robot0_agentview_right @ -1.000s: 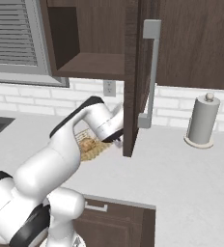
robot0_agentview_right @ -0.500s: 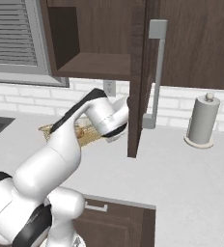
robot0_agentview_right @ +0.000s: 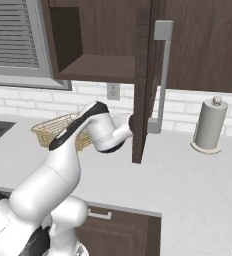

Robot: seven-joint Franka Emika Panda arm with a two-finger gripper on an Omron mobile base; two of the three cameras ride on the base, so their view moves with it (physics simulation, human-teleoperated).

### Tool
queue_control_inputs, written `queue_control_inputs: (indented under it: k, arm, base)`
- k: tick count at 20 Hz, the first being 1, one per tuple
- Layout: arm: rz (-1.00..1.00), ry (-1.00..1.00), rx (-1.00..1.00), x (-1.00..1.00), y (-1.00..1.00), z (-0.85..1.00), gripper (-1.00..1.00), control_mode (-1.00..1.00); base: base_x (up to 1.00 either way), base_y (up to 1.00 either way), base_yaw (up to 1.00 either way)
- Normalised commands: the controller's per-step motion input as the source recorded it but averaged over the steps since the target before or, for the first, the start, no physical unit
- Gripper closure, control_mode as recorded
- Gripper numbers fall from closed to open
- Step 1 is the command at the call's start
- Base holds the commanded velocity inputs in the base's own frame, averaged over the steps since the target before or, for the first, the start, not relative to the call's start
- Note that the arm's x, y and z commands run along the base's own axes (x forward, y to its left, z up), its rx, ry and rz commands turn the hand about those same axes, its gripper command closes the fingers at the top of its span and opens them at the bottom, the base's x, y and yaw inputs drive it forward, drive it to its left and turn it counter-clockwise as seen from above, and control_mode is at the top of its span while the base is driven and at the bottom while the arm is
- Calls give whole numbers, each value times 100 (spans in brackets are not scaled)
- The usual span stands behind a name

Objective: Open the cabinet, pick up the bread from the cabinet and place it in the basket. Then move the basket to the dining counter.

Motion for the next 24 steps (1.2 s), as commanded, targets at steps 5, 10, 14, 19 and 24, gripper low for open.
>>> queue_control_inputs:
  k: [5,10,14,19,24]
  arm:
    - [0,-10,12,-21,16,18,100,-100]
    - [0,-2,13,-23,0,43,100,-100]
    - [0,0,7,-15,0,32,100,-100]
    - [0,0,0,-23,0,9,100,-100]
    - [-2,0,0,-23,0,0,100,-100]
  base:
    - [0,0,0]
    - [0,0,0]
    - [0,0,0]
    - [0,0,0]
    - [0,0,0]
